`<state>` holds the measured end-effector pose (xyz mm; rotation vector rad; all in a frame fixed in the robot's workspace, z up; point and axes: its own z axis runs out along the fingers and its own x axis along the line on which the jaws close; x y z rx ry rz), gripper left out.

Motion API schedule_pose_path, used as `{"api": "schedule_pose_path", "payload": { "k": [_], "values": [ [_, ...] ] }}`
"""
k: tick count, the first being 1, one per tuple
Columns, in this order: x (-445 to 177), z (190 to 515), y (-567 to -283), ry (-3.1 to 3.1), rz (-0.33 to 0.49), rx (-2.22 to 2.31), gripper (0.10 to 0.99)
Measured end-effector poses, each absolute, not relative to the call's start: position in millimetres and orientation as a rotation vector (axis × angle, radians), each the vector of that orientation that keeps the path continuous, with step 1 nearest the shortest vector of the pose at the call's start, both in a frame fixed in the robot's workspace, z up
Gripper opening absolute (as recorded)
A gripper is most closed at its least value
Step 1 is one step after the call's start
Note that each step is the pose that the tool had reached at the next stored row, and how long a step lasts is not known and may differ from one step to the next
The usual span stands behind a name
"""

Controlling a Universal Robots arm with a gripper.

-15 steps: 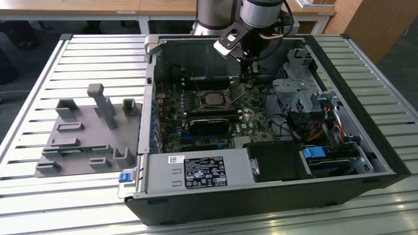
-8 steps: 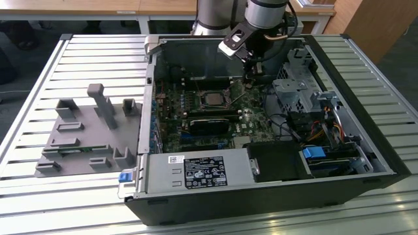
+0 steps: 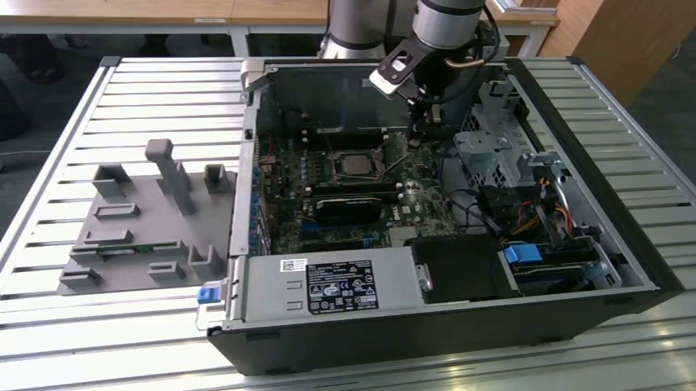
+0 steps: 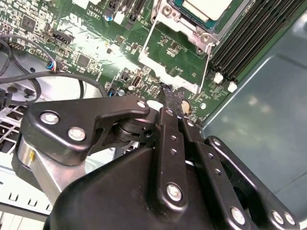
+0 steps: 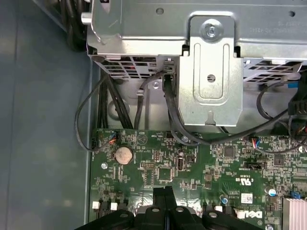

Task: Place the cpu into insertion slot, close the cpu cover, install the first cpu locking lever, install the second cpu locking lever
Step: 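Close the cpu cover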

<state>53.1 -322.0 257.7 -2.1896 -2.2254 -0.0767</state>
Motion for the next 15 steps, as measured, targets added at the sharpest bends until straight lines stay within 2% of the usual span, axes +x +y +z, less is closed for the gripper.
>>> {"api": "schedule_pose_path", "payload": {
  "k": [15],
  "values": [
    [57.4,246.6,-319.1,-2.224,-0.076,-2.19,0.106]
  ]
}}
